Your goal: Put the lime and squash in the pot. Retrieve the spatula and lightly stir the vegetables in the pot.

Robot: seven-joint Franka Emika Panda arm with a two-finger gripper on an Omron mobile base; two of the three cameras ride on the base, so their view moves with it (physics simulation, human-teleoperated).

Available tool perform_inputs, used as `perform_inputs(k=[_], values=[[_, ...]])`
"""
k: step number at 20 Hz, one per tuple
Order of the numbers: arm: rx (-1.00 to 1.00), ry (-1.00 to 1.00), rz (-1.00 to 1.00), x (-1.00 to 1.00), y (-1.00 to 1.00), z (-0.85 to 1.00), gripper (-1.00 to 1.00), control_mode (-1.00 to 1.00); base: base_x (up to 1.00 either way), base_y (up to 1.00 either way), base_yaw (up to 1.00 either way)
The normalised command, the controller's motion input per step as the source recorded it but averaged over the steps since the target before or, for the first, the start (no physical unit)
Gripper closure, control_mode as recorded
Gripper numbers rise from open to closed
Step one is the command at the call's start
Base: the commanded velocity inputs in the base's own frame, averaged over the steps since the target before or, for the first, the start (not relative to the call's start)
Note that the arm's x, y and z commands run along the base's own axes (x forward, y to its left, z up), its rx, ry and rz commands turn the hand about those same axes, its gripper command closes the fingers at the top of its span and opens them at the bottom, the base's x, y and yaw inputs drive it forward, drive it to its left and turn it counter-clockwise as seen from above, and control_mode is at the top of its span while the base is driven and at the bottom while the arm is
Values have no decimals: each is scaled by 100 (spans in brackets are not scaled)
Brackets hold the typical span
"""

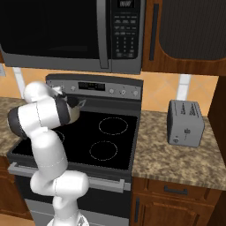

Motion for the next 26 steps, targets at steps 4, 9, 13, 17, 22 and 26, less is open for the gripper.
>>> perform_inputs(k=[4, 9, 13, 17, 22, 26], values=[[-6, -35, 0, 19, -9, 0, 100, -100, 0, 0, 0], [0, -3, 0, 10, -19, -41, 100, -100, 0, 0, 0], [0, 0, 0, 1, -9, -43, 100, -100, 0, 0, 0], [0, 7, 0, 0, -1, -29, 100, -100, 0, 0, 0], [4, 36, -2, -19, 0, 5, 100, -100, 0, 0, 0], [5, 44, -2, -27, 0, 12, 100, -100, 0, 0, 0]])
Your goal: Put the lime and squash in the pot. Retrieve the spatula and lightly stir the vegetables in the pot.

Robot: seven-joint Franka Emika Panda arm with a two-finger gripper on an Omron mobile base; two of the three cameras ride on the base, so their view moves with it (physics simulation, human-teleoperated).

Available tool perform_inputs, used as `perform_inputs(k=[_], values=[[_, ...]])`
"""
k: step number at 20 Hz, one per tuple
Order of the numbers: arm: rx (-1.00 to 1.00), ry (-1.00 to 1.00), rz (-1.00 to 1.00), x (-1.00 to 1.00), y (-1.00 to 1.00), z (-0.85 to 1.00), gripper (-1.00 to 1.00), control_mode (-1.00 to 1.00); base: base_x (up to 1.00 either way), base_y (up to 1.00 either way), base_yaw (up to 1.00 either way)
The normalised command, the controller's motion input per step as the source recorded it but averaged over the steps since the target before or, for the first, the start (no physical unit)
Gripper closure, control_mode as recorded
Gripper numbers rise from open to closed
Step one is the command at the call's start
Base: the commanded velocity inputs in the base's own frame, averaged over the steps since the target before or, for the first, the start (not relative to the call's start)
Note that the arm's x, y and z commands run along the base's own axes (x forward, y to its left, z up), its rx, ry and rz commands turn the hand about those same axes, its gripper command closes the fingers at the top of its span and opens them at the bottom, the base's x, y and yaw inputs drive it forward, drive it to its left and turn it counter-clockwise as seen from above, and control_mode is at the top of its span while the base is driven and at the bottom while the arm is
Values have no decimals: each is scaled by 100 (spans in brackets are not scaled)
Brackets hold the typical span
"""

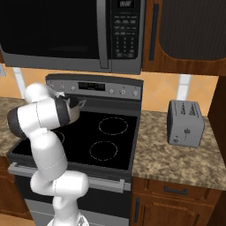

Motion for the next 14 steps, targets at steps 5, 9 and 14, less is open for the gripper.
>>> perform_inputs(k=[5, 9, 14], values=[[8, 36, -1, -22, 0, 10, 100, -100, 0, 0, 0], [6, 19, -2, 0, 0, 12, 100, -100, 0, 0, 0], [3, -1, 0, 0, 0, -50, 100, -100, 0, 0, 0]])
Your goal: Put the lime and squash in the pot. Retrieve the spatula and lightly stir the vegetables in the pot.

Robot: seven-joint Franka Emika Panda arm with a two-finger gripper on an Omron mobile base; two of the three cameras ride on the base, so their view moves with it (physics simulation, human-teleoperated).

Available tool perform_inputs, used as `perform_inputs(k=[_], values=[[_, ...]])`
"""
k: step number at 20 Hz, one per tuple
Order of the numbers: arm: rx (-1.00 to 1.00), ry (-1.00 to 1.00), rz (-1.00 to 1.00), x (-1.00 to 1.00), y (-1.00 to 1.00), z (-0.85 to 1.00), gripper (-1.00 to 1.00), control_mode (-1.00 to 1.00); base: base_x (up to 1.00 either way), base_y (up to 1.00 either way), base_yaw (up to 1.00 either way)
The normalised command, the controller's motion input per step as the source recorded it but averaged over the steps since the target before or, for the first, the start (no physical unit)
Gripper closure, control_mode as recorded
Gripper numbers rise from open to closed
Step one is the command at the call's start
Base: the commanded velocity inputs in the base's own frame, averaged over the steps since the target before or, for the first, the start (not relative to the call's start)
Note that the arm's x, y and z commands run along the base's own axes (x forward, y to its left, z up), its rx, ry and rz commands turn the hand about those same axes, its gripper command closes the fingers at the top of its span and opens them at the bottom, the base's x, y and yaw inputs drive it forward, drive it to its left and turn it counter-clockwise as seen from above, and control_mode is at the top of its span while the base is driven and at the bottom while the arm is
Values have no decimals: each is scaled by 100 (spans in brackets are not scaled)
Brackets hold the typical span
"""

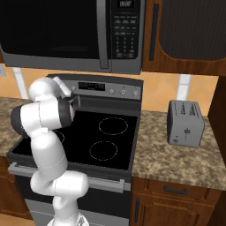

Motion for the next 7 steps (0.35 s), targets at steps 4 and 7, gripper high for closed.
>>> perform_inputs(k=[4, 7], values=[[0, -16, 0, 14, 0, -70, 100, -100, 0, 0, 0], [0, -20, 0, 15, 0, -5, 100, -100, 0, 0, 0]])
